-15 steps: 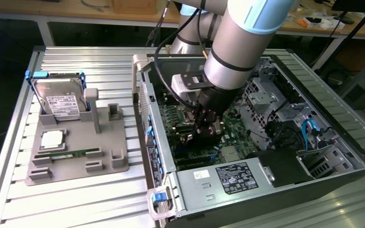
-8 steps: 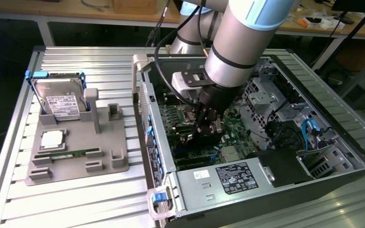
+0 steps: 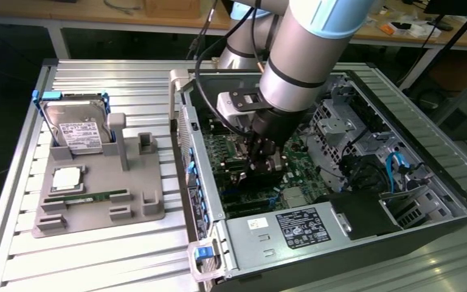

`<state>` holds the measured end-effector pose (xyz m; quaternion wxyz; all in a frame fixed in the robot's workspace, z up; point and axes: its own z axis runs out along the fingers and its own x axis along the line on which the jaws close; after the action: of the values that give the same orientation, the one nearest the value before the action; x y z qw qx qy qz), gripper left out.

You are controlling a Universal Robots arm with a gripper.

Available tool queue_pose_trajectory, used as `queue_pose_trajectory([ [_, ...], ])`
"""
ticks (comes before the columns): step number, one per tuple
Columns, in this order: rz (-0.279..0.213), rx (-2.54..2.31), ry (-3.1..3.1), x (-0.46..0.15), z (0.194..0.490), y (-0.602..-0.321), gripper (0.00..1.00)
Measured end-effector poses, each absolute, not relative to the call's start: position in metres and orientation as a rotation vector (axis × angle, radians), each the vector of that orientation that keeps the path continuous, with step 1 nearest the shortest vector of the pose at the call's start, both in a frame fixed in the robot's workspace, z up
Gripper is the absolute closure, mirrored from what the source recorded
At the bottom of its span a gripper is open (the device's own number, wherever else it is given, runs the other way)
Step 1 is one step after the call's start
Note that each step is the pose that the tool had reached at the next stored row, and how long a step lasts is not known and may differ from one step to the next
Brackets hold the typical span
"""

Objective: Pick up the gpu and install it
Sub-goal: 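Press down on the gpu until it lock into place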

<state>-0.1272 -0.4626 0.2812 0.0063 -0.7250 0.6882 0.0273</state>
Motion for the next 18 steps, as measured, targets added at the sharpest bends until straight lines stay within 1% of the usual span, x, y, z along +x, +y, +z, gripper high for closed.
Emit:
queue_pose_trajectory([
  [18,0.085,-2.268,2.154,-0.153,0.281,-0.463,0.84],
])
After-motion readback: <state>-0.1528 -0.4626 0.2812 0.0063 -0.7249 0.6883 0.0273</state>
